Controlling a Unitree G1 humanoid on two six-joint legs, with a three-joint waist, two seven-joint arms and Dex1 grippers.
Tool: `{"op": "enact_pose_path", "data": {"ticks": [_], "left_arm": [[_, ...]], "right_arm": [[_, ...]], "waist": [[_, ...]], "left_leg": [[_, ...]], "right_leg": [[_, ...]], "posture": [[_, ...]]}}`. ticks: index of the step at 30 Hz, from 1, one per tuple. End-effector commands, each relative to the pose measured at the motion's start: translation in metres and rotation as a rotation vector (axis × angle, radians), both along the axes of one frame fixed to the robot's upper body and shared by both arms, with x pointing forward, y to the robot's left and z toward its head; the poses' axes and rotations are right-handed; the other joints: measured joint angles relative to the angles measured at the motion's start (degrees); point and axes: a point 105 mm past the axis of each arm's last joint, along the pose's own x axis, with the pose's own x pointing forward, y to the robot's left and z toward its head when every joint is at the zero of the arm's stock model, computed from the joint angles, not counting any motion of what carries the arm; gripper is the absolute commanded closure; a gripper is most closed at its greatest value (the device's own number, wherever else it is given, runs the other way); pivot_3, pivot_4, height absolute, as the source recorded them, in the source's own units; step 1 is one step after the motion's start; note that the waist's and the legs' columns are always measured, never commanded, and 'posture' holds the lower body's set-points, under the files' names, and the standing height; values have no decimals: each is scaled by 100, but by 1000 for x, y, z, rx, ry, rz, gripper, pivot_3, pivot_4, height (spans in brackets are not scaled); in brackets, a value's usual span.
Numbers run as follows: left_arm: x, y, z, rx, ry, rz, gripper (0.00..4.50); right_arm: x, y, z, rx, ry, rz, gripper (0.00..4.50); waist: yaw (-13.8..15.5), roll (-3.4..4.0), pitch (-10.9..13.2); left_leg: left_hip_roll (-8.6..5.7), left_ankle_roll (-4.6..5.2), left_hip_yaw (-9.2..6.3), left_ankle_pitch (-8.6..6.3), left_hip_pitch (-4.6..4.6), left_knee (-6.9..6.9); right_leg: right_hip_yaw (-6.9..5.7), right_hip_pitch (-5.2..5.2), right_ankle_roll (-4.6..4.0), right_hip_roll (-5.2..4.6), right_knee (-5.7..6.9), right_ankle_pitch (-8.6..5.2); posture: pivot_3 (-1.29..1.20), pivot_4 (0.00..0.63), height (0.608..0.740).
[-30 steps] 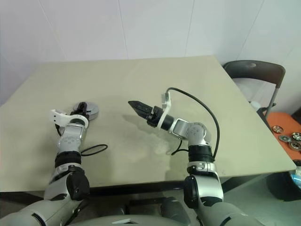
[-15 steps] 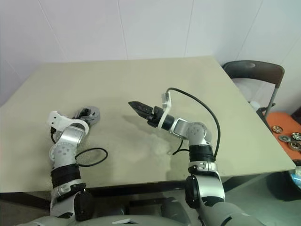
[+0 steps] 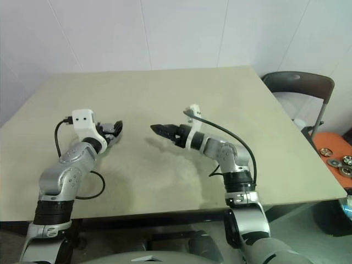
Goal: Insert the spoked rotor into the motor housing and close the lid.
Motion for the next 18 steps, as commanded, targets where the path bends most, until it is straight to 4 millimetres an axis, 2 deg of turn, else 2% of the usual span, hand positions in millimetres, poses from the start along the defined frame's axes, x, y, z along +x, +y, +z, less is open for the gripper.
{"op": "enact_pose_path", "data": {"ticks": [1,7,11,16,18], "left_arm": [[-1,-13,19,53,-146,-201,12],[-7,-24,13,116,-203,-400,12],[-20,-32,9,131,-220,-525,12],[-39,-40,-7,161,-190,-656,12],[-46,-44,-16,197,-180,-706,12]], "right_arm": [[7,-18,18,-131,-217,-65,0],[8,-47,30,-189,-287,-75,0],[-18,-55,29,-202,-292,69,0],[-63,-56,12,-223,-240,315,0],[-72,-54,3,-236,-220,359,0]], "waist": [[6,0,0],[6,-1,5],[37,-6,10],[36,-12,14],[15,-17,18]], "left_leg": [[0,0,0,0,0,-9],[3,10,0,-5,-2,-18],[3,11,-1,-5,-2,-14],[3,15,-2,-7,1,-6],[3,15,-2,-7,2,0]], "right_leg": [[0,-1,1,0,-4,1],[0,-5,4,0,-5,1],[0,-1,5,-1,-5,0],[0,8,5,-2,-6,-1],[1,9,6,-2,-5,-3]], "posture": [[0,0,740],[0,0,740],[0,0,740],[0,0,740],[0,0,740]]}}
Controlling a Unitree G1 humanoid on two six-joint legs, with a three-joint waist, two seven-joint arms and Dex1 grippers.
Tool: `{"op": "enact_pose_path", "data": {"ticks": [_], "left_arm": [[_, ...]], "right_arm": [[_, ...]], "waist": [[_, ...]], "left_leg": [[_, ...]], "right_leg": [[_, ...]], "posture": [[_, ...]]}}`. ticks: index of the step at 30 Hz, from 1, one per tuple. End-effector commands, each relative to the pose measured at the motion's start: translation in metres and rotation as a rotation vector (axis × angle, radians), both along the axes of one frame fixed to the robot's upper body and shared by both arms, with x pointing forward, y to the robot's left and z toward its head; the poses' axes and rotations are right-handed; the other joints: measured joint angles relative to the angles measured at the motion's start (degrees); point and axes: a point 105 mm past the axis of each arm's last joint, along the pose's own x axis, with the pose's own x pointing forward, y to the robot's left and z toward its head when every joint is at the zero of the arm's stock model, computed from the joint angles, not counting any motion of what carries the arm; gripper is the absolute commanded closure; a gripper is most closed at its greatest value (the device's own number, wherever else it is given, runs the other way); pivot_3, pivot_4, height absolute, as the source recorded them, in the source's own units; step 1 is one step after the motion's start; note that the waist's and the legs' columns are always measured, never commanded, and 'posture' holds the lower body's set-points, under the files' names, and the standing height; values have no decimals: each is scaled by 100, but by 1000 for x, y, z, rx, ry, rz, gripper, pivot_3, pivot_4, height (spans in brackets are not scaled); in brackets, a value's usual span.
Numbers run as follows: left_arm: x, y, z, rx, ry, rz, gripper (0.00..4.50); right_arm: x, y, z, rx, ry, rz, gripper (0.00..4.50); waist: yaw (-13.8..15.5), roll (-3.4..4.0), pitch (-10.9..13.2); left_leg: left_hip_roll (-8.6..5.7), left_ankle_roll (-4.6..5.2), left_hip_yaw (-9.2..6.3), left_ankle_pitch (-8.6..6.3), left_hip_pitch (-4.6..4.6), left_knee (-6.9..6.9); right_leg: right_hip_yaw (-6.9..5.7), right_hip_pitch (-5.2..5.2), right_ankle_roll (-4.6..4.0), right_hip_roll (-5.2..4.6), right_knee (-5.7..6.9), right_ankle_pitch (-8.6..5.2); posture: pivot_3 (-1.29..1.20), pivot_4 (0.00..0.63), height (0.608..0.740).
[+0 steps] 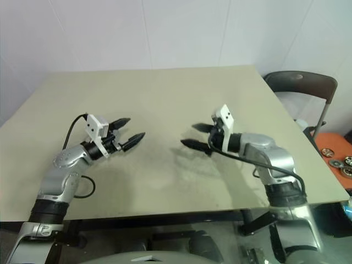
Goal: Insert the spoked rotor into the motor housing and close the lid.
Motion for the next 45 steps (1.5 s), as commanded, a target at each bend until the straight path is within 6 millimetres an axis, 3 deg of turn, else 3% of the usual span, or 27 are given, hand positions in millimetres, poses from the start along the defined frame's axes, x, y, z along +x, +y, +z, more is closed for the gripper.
{"op": "enact_pose_path", "data": {"ticks": [1,4,9,16,45], "left_arm": [[-10,-9,5,65,-74,-96,12],[-10,-10,6,55,-84,-102,12],[-7,-11,11,58,-113,-101,12],[-5,-13,19,55,-144,-119,12],[8,-17,26,49,-145,-132,12]], "right_arm": [[-13,13,4,7,-22,100,0],[3,13,0,-5,-34,5,0],[4,16,1,22,-35,-10,0],[17,6,7,23,-87,-101,0],[17,-5,21,31,-212,-96,0]], "waist": [[-18,-4,3],[-5,-13,13],[63,-19,16],[141,-20,17],[138,-20,17]], "left_leg": [[1,0,0,0,1,2],[1,0,0,0,1,15],[0,0,0,1,3,22],[0,1,0,0,1,16],[0,1,-2,1,5,20]], "right_leg": [[0,0,-1,1,0,-1],[1,4,-16,1,2,-12],[2,11,-14,0,2,-11],[1,6,-5,0,1,4],[0,12,-6,1,6,7]], "posture": [[0,0,740],[0,0,740],[0,0,740],[0,0,740],[0,0,740]]}}
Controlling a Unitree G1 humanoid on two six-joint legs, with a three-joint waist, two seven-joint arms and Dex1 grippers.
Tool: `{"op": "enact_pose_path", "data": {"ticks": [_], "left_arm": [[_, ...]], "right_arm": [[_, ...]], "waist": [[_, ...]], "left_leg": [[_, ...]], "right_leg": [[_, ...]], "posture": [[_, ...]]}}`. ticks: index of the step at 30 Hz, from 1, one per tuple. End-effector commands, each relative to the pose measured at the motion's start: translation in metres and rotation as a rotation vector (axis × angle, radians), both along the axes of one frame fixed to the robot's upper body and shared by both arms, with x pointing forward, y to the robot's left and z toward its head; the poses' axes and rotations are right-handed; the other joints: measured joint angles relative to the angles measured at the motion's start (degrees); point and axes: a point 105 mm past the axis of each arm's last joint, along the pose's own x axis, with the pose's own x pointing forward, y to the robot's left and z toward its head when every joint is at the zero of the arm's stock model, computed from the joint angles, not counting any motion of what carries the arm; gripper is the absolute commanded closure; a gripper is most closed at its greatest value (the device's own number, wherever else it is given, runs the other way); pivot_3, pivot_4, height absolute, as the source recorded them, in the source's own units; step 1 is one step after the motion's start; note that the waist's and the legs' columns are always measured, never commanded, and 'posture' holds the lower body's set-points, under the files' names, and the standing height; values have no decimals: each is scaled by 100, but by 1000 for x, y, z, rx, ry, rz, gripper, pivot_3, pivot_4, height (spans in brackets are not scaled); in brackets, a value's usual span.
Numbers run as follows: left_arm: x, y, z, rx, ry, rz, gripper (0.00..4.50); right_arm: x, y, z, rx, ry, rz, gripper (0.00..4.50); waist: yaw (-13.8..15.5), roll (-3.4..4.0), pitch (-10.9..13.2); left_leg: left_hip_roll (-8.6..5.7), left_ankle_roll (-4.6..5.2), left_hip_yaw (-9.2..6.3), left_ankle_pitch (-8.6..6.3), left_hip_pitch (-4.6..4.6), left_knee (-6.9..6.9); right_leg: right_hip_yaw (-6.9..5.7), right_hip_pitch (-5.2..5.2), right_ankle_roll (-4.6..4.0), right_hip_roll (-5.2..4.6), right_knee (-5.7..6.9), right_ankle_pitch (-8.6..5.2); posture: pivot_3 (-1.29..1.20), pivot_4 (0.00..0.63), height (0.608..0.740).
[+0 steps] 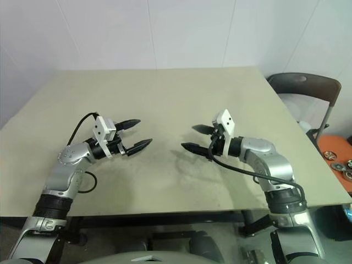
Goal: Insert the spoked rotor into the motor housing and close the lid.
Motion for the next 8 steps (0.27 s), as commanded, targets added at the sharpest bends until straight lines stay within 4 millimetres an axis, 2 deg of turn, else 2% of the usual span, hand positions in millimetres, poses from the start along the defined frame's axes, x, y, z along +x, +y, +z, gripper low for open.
{"op": "enact_pose_path", "data": {"ticks": [1,8], "left_arm": [[4,-1,12,-5,-39,-4,12],[8,-3,9,5,-37,-4,12]], "right_arm": [[2,-3,17,12,-73,-3,0],[3,-6,19,0,-84,-13,0]], "waist": [[0,0,0],[0,0,0]], "left_leg": [[0,0,0,0,0,0],[0,0,0,0,2,0]], "right_leg": [[0,0,0,0,0,0],[0,2,0,0,1,0]], "posture": [[0,0,740],[0,0,740]]}}
